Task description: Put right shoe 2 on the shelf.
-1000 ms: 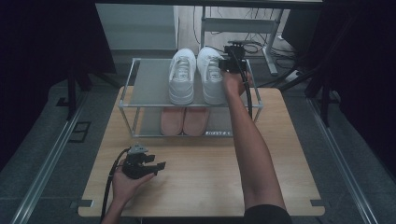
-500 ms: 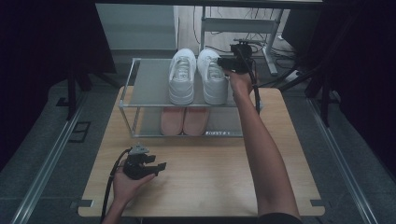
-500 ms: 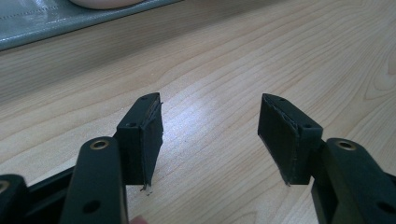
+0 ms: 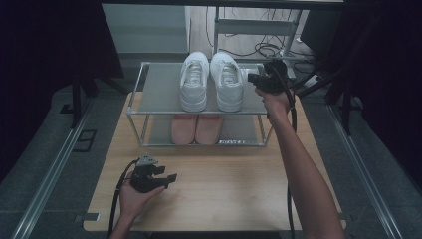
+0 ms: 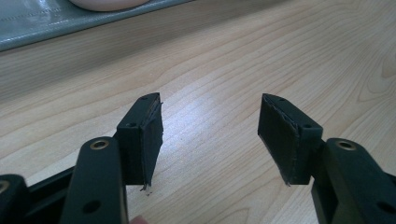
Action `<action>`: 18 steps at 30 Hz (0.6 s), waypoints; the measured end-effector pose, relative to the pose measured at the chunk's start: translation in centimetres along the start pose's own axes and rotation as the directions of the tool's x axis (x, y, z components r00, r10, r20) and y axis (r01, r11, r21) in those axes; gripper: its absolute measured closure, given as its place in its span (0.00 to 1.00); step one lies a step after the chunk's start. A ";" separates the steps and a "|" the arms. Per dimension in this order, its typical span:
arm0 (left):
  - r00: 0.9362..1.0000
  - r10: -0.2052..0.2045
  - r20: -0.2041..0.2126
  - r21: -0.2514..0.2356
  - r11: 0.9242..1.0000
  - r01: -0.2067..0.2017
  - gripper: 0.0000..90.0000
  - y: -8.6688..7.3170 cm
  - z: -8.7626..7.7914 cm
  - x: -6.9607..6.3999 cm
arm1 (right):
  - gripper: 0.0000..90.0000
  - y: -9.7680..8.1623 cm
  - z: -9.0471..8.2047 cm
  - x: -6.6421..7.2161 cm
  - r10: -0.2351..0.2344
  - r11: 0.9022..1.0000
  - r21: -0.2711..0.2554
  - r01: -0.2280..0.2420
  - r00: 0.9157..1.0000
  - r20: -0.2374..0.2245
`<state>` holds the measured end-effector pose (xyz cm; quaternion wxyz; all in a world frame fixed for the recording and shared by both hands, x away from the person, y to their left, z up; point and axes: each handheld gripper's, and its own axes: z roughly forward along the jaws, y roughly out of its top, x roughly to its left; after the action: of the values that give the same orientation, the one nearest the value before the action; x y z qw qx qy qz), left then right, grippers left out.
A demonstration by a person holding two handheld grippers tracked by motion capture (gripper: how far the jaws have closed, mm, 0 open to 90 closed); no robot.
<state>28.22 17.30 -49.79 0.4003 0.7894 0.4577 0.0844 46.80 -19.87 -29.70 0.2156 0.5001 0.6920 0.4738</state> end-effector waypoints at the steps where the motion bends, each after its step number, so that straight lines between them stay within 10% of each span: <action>1: 1.000 0.000 0.000 0.000 1.000 0.000 0.45 0.0 0.0 0.0 | 0.99 -0.4 -0.1 -0.2 -0.006 1.000 0.008 0.006 1.000 -0.007; 18: 1.000 0.009 -0.003 0.002 1.000 -0.009 0.45 -0.2 -0.4 -0.3 | 1.00 -3.8 0.0 -1.2 -0.039 0.997 0.068 0.040 0.999 -0.024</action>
<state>27.72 17.33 -49.63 0.3985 0.7916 0.4550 0.0870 45.37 -21.14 -33.23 0.1998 0.4881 0.7200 0.4511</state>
